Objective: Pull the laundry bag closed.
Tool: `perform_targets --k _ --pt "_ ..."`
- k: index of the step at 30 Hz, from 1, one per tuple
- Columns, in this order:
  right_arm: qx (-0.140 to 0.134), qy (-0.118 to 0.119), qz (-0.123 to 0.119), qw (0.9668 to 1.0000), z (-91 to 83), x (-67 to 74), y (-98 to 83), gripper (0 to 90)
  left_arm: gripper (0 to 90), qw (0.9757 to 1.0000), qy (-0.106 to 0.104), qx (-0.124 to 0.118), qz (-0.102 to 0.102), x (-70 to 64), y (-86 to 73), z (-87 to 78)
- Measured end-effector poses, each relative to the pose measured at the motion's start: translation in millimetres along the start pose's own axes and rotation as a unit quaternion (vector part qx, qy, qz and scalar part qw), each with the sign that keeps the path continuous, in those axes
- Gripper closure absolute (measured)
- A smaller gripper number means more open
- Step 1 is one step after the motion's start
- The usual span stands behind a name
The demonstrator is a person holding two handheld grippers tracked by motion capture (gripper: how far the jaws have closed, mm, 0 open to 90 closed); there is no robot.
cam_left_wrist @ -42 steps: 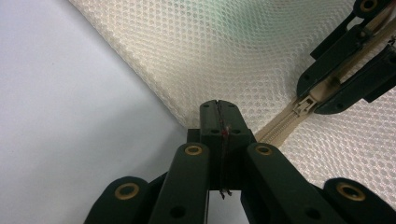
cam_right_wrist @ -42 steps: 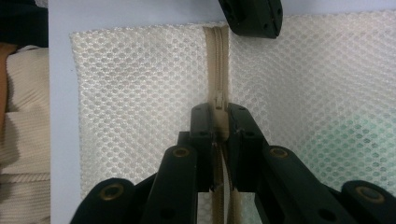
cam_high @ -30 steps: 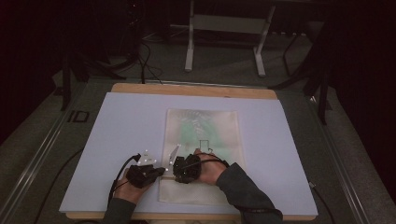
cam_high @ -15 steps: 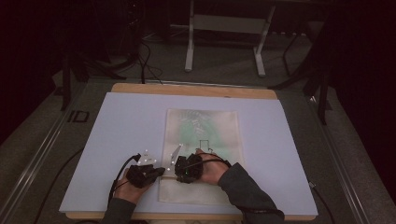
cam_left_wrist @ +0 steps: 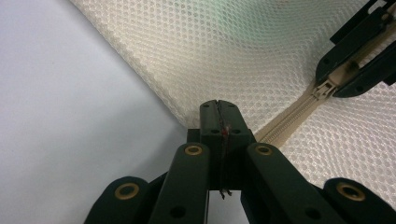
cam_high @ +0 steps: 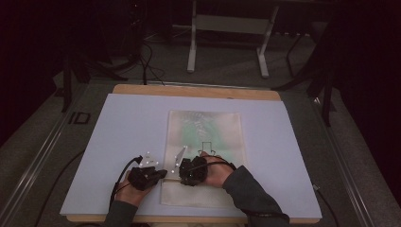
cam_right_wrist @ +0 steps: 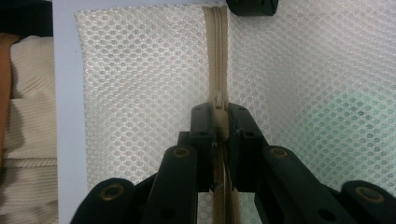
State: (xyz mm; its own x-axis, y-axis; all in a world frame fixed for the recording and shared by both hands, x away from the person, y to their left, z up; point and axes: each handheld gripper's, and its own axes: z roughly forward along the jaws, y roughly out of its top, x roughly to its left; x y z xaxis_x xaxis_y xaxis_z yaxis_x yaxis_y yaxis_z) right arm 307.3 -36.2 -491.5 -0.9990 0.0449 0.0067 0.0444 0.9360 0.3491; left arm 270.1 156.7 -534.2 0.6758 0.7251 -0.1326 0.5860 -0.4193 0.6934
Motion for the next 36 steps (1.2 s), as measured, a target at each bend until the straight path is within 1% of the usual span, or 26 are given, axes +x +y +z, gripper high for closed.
perform_targets --k 11,16,19,22,25,28,34,36 --pt "0.001 0.000 0.000 1.0000 -2.3 -0.1 -4.3 82.2 89.4 1.0000 0.001 0.001 0.002 -0.3 0.1 -0.1" --pt "0.002 0.003 0.004 1.0000 -3.0 -1.1 -8.0 82.2 89.4 1.0000 0.001 0.000 0.001 -0.3 0.1 0.0" --pt "0.004 0.001 0.002 1.0000 -4.1 -1.2 -8.5 82.2 89.4 1.0000 0.002 0.001 0.002 -0.5 0.1 -0.1" --pt "0.001 0.001 0.003 1.0000 -4.7 -1.1 -9.0 82.2 89.4 1.0000 0.002 0.001 0.002 -0.7 0.1 0.0" --pt "0.006 0.001 0.001 1.0000 -3.3 -1.5 -11.4 82.2 89.4 1.0000 0.002 0.001 0.002 -0.6 0.0 -0.1" --pt "0.005 0.002 0.006 1.0000 -2.0 -0.9 -13.4 82.2 89.4 1.0000 0.002 0.001 0.002 -0.8 0.1 -0.1" --pt "-0.003 -0.002 0.008 1.0000 1.3 1.1 -17.8 82.2 89.4 1.0000 0.003 0.001 0.002 -0.9 0.0 0.0" --pt "-0.006 -0.003 0.013 0.9999 1.0 1.9 -19.4 82.2 89.4 1.0000 0.003 0.001 0.003 -1.0 0.0 -0.1"
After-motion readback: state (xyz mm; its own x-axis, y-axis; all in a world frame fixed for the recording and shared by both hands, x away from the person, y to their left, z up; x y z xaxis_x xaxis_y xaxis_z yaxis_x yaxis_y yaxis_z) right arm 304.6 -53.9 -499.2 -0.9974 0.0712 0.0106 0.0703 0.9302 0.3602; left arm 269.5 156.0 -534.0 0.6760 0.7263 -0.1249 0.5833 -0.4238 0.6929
